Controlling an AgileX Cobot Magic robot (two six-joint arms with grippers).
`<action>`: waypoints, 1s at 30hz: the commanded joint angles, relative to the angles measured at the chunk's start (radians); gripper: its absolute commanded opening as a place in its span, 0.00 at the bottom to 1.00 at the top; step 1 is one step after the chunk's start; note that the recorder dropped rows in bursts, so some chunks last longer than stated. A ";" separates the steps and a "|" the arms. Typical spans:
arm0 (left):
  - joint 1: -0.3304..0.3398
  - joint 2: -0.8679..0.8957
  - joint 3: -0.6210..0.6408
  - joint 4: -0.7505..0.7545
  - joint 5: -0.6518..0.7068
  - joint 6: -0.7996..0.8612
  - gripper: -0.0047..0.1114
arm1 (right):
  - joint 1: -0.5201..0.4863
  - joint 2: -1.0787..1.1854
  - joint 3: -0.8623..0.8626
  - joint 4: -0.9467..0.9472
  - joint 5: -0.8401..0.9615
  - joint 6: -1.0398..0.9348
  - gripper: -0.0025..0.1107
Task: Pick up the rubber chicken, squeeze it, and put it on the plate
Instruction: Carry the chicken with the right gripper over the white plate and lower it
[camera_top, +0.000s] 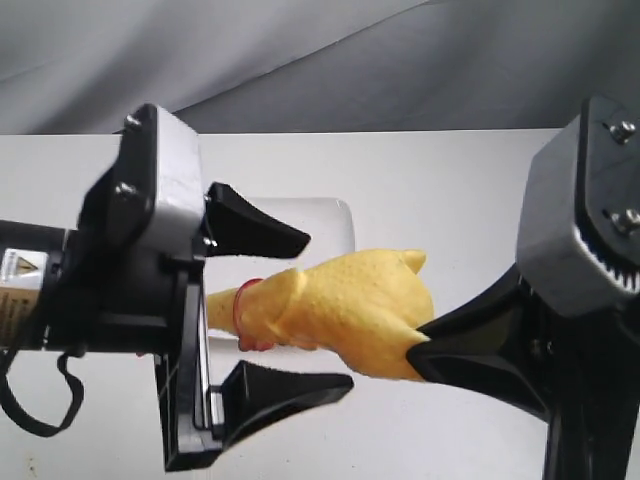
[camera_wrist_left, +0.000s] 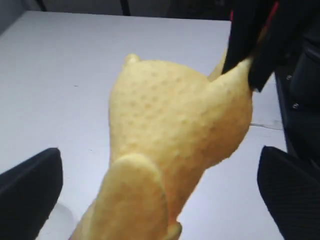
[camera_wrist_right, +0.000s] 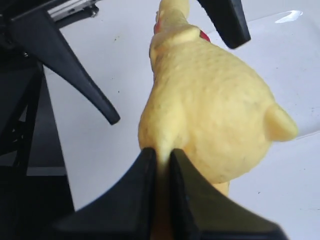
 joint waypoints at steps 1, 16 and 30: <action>-0.005 -0.140 -0.035 -0.015 0.152 -0.093 0.93 | 0.001 -0.002 -0.001 -0.043 -0.156 -0.001 0.02; -0.005 -0.541 -0.077 -0.015 0.474 -0.240 0.93 | 0.001 0.462 -0.001 -0.083 -0.840 -0.269 0.02; -0.005 -0.539 -0.077 -0.015 0.496 -0.240 0.93 | 0.001 0.777 -0.002 -0.169 -1.196 -0.148 0.02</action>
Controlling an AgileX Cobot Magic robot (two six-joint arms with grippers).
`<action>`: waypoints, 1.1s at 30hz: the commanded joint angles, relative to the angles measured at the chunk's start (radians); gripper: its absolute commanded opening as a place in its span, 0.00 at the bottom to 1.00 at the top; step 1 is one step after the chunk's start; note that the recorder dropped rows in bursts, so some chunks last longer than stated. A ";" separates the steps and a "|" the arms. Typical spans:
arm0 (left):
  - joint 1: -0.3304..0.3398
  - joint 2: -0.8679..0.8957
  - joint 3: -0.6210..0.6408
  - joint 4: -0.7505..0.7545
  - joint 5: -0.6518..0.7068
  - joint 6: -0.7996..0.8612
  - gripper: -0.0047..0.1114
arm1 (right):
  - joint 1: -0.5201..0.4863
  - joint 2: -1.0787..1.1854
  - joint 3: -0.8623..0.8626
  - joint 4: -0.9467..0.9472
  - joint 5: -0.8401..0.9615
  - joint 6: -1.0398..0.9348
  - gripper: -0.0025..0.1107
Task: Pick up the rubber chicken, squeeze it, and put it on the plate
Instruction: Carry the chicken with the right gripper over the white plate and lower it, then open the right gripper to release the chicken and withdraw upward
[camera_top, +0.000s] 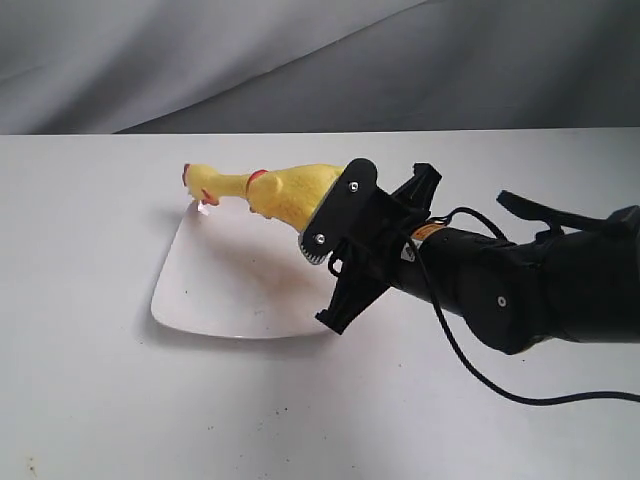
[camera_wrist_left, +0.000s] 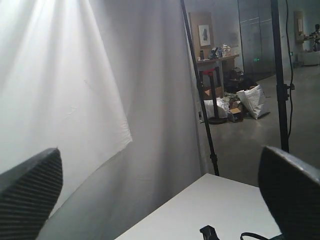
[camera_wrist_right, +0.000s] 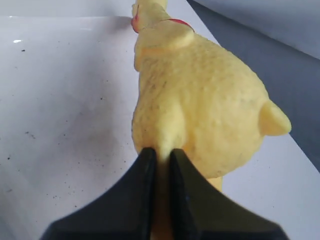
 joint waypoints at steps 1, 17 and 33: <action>-0.005 -0.002 -0.004 -0.007 0.014 -0.009 0.93 | 0.001 -0.006 -0.002 -0.034 -0.085 0.047 0.02; -0.005 -0.002 -0.004 -0.007 0.012 -0.011 0.93 | 0.002 0.115 -0.095 -0.032 0.076 0.079 0.02; -0.005 -0.002 -0.004 -0.007 0.058 -0.010 0.93 | 0.000 -0.070 -0.095 -0.014 0.389 0.079 0.52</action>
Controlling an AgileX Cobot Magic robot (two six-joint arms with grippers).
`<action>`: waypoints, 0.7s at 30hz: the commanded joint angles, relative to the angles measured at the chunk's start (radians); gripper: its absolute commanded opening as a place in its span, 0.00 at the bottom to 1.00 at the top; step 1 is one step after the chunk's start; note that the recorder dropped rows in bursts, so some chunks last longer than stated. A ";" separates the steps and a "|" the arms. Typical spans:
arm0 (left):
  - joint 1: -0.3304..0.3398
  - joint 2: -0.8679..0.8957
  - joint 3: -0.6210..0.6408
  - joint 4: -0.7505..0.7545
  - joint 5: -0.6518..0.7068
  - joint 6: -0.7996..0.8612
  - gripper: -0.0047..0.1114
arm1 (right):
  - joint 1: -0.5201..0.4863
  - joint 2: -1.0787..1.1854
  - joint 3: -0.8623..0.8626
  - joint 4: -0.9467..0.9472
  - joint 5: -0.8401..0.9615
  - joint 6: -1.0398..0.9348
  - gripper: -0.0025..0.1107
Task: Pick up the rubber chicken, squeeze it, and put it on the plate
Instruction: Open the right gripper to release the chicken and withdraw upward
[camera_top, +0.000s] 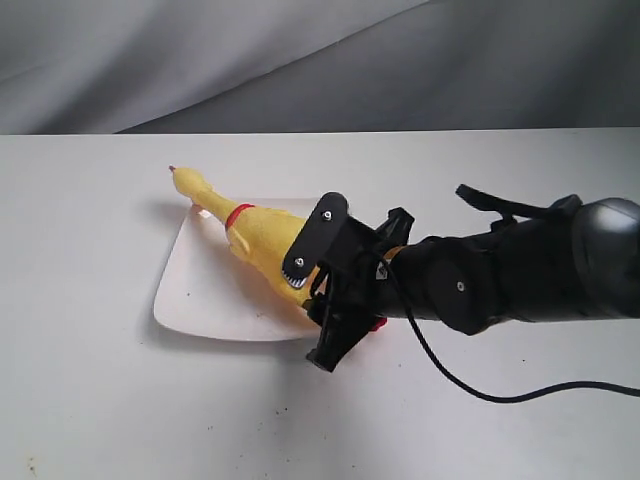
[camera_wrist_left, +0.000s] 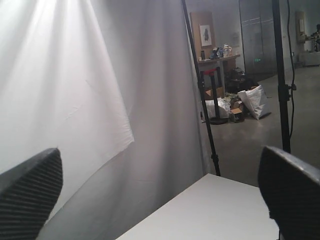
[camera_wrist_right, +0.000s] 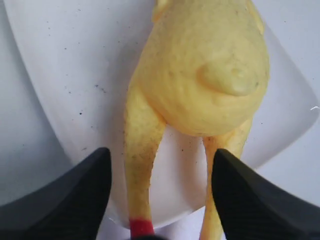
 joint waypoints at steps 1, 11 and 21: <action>-0.005 -0.002 -0.004 -0.007 0.065 -0.008 0.93 | 0.000 -0.206 -0.003 0.006 0.117 0.000 0.52; -0.005 -0.002 -0.004 -0.031 0.087 -0.064 0.82 | 0.000 -0.838 -0.003 0.057 0.388 0.034 0.02; -0.005 -0.002 -0.004 -0.014 -0.065 -0.057 0.08 | 0.000 -1.056 -0.003 0.071 0.427 0.034 0.02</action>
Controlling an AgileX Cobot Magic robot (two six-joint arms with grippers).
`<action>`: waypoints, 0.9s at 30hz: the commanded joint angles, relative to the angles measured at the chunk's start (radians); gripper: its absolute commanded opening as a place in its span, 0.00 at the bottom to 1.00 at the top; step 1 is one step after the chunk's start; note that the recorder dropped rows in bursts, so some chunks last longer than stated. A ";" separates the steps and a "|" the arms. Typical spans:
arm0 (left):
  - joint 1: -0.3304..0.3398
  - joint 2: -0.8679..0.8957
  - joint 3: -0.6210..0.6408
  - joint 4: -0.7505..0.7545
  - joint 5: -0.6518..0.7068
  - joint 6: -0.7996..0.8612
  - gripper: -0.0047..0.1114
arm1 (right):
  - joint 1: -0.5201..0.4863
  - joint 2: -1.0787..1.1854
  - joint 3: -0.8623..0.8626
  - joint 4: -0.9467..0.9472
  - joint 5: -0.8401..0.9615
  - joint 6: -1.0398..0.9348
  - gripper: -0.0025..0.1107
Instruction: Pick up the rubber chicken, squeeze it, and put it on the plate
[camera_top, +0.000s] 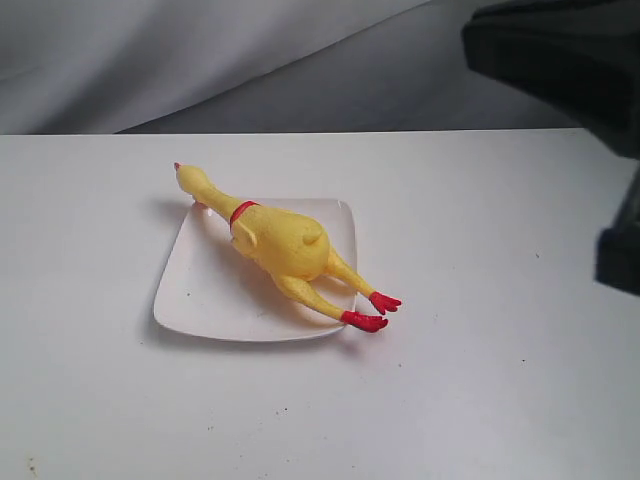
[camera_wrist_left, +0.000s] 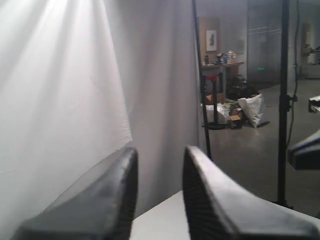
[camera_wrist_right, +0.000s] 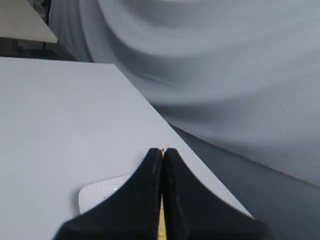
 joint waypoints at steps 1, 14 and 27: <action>-0.005 -0.002 -0.004 0.006 -0.094 -0.004 0.04 | 0.000 -0.076 -0.003 0.003 0.006 0.005 0.02; -0.005 -0.002 -0.004 0.006 -0.114 -0.006 0.05 | 0.000 -0.127 -0.003 0.003 0.006 0.005 0.02; -0.005 -0.002 -0.004 0.006 -0.114 -0.002 0.05 | -0.263 -0.249 -0.003 0.050 -0.132 0.003 0.02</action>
